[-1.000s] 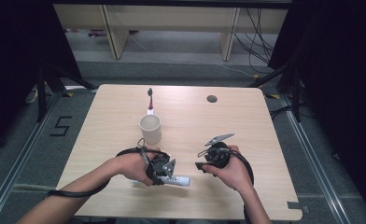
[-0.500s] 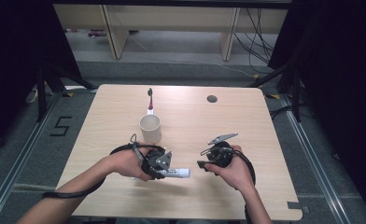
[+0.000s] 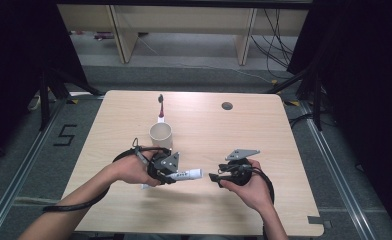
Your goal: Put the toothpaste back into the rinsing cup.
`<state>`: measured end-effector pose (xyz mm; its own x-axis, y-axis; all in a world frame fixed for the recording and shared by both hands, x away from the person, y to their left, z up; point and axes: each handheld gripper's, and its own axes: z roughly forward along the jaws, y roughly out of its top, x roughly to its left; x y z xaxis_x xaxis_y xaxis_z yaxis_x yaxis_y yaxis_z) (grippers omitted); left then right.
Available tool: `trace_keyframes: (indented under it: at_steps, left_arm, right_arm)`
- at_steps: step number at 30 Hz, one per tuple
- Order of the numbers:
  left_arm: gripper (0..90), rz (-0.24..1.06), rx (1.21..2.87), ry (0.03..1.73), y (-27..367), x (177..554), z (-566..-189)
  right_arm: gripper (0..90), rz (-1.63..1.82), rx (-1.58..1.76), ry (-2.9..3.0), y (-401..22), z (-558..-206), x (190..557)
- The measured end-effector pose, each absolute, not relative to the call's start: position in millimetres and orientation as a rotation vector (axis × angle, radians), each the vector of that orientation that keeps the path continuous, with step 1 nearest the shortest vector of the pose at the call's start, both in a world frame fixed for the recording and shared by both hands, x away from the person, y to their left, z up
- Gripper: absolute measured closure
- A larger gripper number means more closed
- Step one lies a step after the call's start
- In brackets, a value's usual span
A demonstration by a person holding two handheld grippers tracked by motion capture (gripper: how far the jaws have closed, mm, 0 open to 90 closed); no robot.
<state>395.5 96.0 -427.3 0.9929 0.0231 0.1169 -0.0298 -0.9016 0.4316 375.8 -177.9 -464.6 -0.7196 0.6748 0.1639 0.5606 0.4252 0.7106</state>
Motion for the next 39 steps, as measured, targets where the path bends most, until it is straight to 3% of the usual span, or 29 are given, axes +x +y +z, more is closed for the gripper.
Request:
trace_keyframes:
  at_steps: [8,12,23,39]
  left_arm:
    - [74.9,0.144,2.748,-0.051,93.5,396.9,-433.0]
    - [74.9,0.133,2.776,-0.077,88.5,394.6,-435.7]
    - [75.0,0.107,2.809,-0.130,76.9,390.1,-438.0]
    - [75.0,0.088,2.806,-0.158,71.4,387.2,-437.8]
  right_arm:
    - [33.0,1.259,0.704,2.659,-167.9,-458.9,370.5]
    - [32.9,1.260,0.585,2.686,-156.7,-451.9,371.4]
    - [47.3,1.185,0.399,2.830,-125.4,-452.4,380.8]
    - [57.3,1.152,0.375,2.905,-116.9,-456.7,380.8]
